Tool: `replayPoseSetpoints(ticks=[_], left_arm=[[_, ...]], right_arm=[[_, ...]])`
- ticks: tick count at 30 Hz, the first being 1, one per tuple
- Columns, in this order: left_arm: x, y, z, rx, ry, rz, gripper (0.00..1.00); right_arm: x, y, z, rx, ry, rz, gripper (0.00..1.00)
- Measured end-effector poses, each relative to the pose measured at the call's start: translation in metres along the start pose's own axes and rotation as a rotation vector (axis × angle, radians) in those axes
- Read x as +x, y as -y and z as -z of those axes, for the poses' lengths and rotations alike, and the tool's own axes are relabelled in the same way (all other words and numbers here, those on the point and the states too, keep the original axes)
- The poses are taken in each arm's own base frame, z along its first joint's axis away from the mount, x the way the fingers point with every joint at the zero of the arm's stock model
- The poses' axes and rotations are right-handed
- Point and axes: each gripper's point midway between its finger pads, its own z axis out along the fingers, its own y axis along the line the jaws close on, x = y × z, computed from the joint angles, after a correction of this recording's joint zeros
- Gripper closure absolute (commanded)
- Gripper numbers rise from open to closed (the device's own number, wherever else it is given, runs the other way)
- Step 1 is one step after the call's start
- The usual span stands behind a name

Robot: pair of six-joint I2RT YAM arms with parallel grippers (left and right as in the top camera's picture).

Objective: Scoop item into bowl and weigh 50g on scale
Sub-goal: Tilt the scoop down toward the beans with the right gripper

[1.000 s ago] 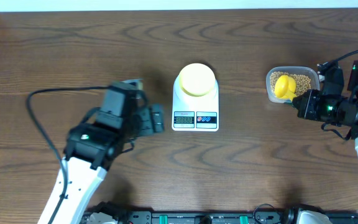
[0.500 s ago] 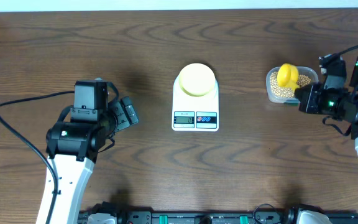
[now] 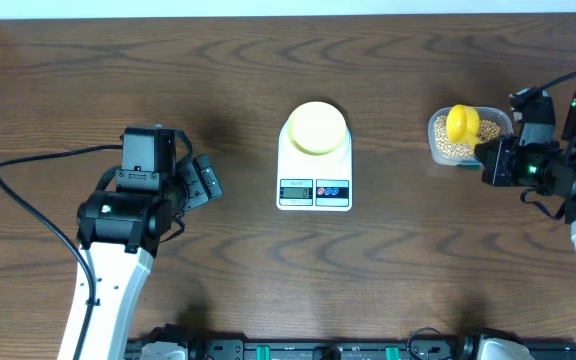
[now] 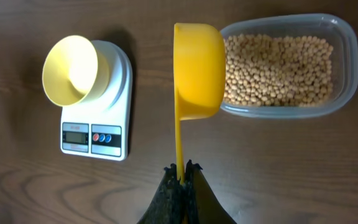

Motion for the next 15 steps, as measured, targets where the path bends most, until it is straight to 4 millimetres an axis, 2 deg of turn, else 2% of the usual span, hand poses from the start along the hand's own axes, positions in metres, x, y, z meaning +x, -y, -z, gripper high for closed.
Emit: replayPoseSetpoints(ticks=[5, 15], left_arm=[[0.0, 0.0, 0.0, 0.0, 0.0, 0.0, 0.04], [0.0, 0.0, 0.0, 0.0, 0.0, 0.0, 0.05]], right_arm=[[-0.004, 0.001, 0.0, 0.004, 0.015, 0.007, 0.99], [-0.035, 0.016, 0.003, 0.095, 0.134, 0.068, 0.99]])
